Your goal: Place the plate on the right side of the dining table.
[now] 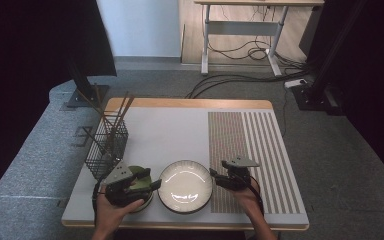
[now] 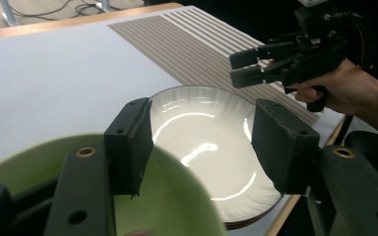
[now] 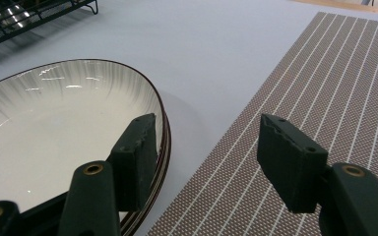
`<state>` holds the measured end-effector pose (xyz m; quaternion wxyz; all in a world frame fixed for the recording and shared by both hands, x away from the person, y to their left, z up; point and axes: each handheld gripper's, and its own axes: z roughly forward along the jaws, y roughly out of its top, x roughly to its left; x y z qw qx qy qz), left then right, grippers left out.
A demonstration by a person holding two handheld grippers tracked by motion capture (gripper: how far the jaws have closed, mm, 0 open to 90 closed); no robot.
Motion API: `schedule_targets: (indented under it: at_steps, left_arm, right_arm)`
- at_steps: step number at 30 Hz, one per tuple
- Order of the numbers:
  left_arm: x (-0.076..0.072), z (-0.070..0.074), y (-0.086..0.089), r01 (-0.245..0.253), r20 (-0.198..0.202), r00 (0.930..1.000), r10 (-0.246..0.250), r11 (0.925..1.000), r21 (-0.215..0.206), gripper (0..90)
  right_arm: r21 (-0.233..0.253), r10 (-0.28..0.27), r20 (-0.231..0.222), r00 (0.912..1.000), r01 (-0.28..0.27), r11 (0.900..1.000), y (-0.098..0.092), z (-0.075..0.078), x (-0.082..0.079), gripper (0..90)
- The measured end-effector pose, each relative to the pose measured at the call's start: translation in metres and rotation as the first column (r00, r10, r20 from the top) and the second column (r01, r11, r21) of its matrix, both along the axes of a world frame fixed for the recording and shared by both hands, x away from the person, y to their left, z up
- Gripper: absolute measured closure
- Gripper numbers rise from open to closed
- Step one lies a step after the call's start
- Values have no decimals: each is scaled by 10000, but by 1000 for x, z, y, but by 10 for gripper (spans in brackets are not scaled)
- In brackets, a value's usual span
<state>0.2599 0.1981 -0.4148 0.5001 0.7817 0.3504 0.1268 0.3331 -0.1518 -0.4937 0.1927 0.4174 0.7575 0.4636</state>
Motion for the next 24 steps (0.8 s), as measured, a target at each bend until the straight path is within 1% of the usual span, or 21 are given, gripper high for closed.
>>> schedule_targets:
  at_steps: [5,9,11,16,19,24]
  left_arm:
    - [-2,-2,-8,270,-94,9996,-269,9996,42,407]
    - [-4,-2,-12,325,-108,9994,-324,9994,86,400]
    - [-5,-2,-14,311,-186,9994,-309,9994,155,397]
    - [-6,-3,-18,276,-256,9993,-271,9994,207,389]
    - [-5,-4,-23,327,-276,9991,-320,9991,259,376]
    - [-5,-5,-35,537,-278,9982,-525,9975,464,368]
  right_arm:
    - [-47,-23,16,10000,23,10000,-1,0,1,399]
    - [-63,-38,37,10000,38,10000,-2,0,2,396]
    - [-59,-47,26,10000,48,10000,-3,0,3,394]
    - [113,-107,-57,9999,107,9999,-5,0,4,392]
    - [122,-118,-111,9999,119,9999,-5,0,4,389]
    - [144,-133,-134,9998,135,9998,-5,-1,2,382]
